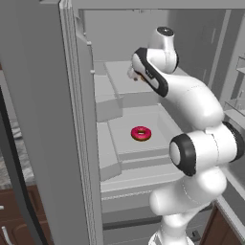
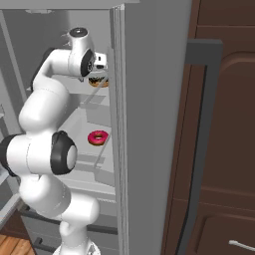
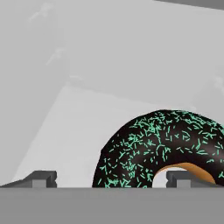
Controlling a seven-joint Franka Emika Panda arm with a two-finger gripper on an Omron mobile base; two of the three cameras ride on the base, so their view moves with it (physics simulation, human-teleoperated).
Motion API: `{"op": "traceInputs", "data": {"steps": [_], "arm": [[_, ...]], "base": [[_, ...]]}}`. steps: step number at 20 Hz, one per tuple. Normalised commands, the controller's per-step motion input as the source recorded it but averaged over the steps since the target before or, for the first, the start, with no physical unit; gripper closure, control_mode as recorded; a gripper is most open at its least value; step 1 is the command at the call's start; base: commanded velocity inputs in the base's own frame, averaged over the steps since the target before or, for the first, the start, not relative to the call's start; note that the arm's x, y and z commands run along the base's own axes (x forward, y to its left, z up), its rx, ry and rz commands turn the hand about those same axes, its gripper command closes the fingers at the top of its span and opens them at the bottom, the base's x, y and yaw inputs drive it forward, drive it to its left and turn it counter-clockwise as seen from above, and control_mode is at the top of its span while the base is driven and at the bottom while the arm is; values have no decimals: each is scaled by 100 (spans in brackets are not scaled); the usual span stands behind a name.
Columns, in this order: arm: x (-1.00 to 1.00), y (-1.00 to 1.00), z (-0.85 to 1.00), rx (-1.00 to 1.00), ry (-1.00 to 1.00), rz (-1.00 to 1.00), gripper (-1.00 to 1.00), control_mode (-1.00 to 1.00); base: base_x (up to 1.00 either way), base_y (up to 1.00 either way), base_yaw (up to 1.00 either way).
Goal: Take the donuts from the fridge and place them on the empty tray on the dining counter.
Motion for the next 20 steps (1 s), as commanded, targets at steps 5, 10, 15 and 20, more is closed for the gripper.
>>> {"op": "traceInputs", "data": {"steps": [5, 10, 15, 20], "arm": [[-2, 6, -48, 0, 17, 0, -100, -100], [2, 0, -12, 0, -8, 0, 100, -100], [-40, 0, -34, -5, -43, 0, 100, -100], [-93, -5, 13, -3, -46, 0, 100, -100]], "base": [[0, 0, 0], [0, 0, 0], [0, 0, 0], [0, 0, 0]]}}
